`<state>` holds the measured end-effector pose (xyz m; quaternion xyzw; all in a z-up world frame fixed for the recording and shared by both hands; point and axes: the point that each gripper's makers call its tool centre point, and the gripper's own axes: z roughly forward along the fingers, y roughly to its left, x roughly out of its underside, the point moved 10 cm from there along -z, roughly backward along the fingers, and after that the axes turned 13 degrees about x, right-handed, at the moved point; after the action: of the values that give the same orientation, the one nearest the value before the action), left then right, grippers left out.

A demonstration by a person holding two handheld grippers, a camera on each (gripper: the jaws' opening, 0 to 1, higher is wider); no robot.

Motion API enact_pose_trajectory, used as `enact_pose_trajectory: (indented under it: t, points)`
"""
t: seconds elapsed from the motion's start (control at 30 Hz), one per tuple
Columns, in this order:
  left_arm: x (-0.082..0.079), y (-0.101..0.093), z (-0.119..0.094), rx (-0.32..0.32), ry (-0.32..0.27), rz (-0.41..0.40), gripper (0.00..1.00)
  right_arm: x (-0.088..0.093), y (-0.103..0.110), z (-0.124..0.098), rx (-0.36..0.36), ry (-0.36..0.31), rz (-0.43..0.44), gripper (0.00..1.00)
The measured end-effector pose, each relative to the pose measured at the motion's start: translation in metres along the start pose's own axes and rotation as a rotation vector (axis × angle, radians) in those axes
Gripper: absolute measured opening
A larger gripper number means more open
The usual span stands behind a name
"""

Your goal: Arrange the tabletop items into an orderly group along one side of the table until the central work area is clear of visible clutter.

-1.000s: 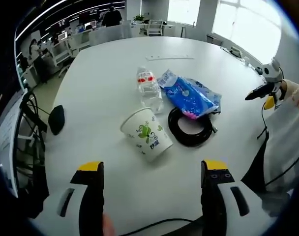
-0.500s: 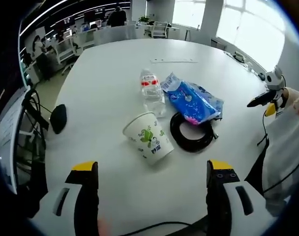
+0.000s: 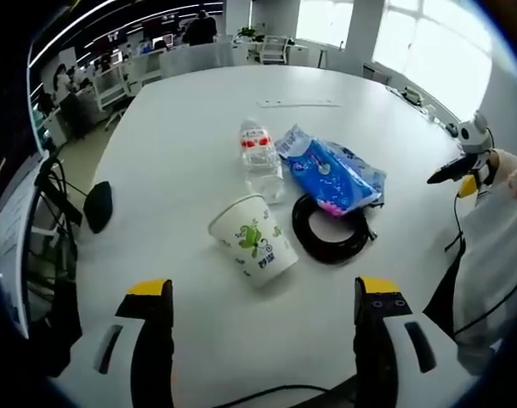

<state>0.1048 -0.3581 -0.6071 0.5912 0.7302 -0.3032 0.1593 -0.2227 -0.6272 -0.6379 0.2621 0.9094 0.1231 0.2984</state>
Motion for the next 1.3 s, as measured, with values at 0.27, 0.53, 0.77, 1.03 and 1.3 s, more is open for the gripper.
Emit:
enact_pose_trajectory:
  t: [0.27, 0.53, 0.77, 1.03, 1.3]
  points:
    - [0.002, 0.000, 0.001, -0.004, -0.007, -0.013, 0.89, 0.003, 0.000, 0.001, -0.011, 0.011, 0.019, 0.85]
    - [0.004, -0.001, 0.002, -0.003, -0.012, -0.021, 0.88, 0.002, 0.001, 0.000, -0.014, 0.008, 0.024, 0.85]
    - [0.000, -0.001, 0.002, -0.006, -0.023, -0.020, 0.88, 0.002, 0.002, 0.000, -0.018, 0.009, 0.020, 0.84]
    - [-0.012, 0.001, 0.004, -0.009, -0.031, 0.003, 0.87, -0.001, 0.006, 0.000, -0.023, -0.003, 0.008, 0.83]
    - [-0.026, 0.009, 0.016, 0.003, -0.064, -0.007, 0.84, -0.001, 0.009, 0.002, -0.039, 0.010, -0.010, 0.80]
